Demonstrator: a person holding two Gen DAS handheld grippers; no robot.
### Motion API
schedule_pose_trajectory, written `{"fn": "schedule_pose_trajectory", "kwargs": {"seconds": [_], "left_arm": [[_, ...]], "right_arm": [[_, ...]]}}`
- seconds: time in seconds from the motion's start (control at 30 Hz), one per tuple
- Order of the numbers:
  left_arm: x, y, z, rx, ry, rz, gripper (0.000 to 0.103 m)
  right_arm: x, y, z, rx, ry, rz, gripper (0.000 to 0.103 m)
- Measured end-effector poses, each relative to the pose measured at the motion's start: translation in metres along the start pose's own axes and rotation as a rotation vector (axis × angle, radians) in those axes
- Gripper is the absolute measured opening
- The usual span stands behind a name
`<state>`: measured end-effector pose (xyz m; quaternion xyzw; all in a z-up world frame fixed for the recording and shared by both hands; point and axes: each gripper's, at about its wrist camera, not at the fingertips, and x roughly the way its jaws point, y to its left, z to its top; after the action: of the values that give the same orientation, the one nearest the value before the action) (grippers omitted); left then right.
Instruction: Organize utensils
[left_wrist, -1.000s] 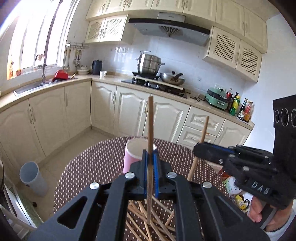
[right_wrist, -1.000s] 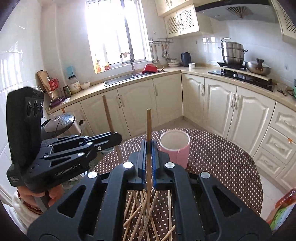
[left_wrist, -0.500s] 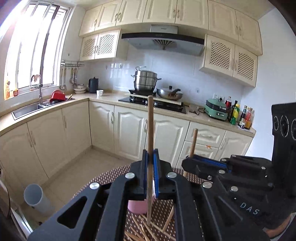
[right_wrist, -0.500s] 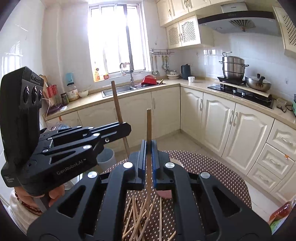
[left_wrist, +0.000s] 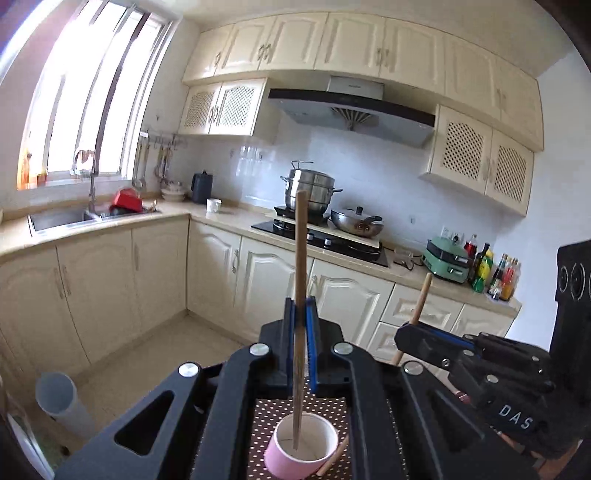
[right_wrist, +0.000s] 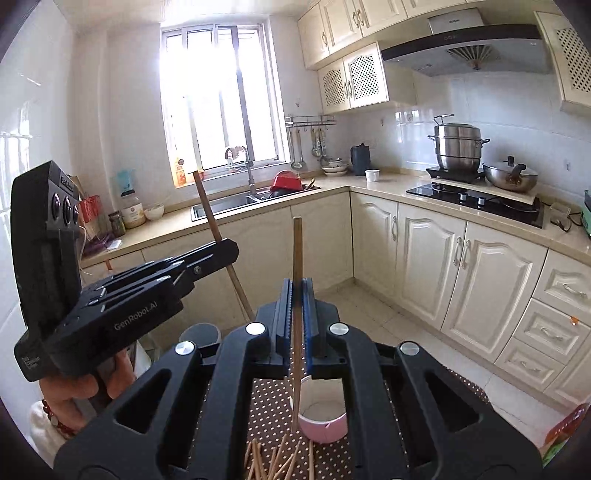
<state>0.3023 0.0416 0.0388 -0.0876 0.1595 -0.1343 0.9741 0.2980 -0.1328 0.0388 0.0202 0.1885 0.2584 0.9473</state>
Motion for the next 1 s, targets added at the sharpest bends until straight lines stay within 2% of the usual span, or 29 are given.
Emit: {"fn": "schedule_pose_trajectory", "kwargs": {"seconds": [0.2, 0.33, 0.63, 1.0], "left_arm": [[0.023, 0.009, -0.012, -0.025, 0.013, 0.009, 0.006], [0.039, 0.01, -0.027, -0.016, 0.048, 0.017, 0.006], [0.062, 0.011, -0.06, 0.018, 0.12, 0.008, 0.006], [0.074, 0.005, -0.089, 0.072, 0.181, 0.007, 0.006]], "right_arm": [[0.01, 0.001, 0.006, -0.03, -0.071, -0.078, 0.006], [0.02, 0.003, 0.001, -0.04, -0.09, -0.094, 0.006], [0.055, -0.009, -0.045, -0.02, 0.018, -0.099, 0.006], [0.064, -0.015, -0.077, 0.0, 0.078, -0.102, 0.006]]}}
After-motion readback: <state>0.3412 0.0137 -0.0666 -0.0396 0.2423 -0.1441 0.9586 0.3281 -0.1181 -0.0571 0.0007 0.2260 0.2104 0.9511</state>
